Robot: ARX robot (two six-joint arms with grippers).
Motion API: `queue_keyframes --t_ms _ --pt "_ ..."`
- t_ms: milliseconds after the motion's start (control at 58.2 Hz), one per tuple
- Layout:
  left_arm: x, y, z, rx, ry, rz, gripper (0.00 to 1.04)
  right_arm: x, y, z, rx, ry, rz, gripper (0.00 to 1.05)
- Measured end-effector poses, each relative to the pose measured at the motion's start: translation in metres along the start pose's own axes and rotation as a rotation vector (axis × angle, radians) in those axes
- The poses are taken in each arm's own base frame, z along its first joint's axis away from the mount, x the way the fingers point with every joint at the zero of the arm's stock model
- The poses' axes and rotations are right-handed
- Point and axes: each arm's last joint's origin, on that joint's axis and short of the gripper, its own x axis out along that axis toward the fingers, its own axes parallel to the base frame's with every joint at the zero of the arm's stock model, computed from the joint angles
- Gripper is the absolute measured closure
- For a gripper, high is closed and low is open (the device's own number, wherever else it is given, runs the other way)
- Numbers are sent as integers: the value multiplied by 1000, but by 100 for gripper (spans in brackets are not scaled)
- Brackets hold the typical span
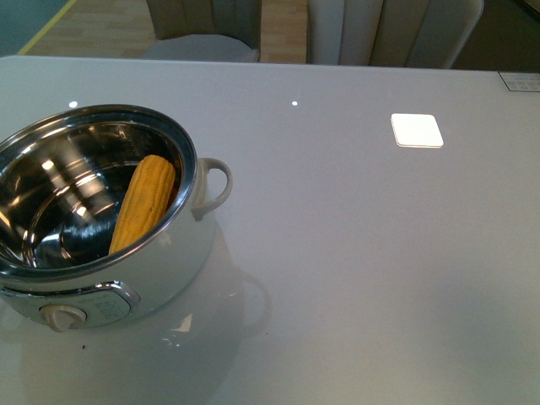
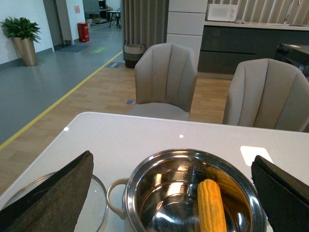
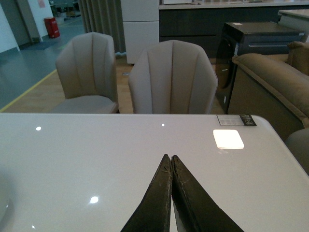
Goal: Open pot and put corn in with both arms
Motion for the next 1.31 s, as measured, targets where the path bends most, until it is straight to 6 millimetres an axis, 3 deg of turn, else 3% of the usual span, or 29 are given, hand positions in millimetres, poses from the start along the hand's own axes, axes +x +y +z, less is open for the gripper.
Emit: queue_keyframes --t_ms 447,790,945,1305 --pt "0 0 0 0 0 0 7 -16 0 -4 0 13 0 103" --pt "0 0 0 0 0 0 7 -17 0 -3 -1 6 0 101" --pt "0 0 0 0 0 0 7 -17 0 -3 -1 5 0 70" --pt "0 0 0 0 0 0 7 -17 0 -3 -1 5 0 10"
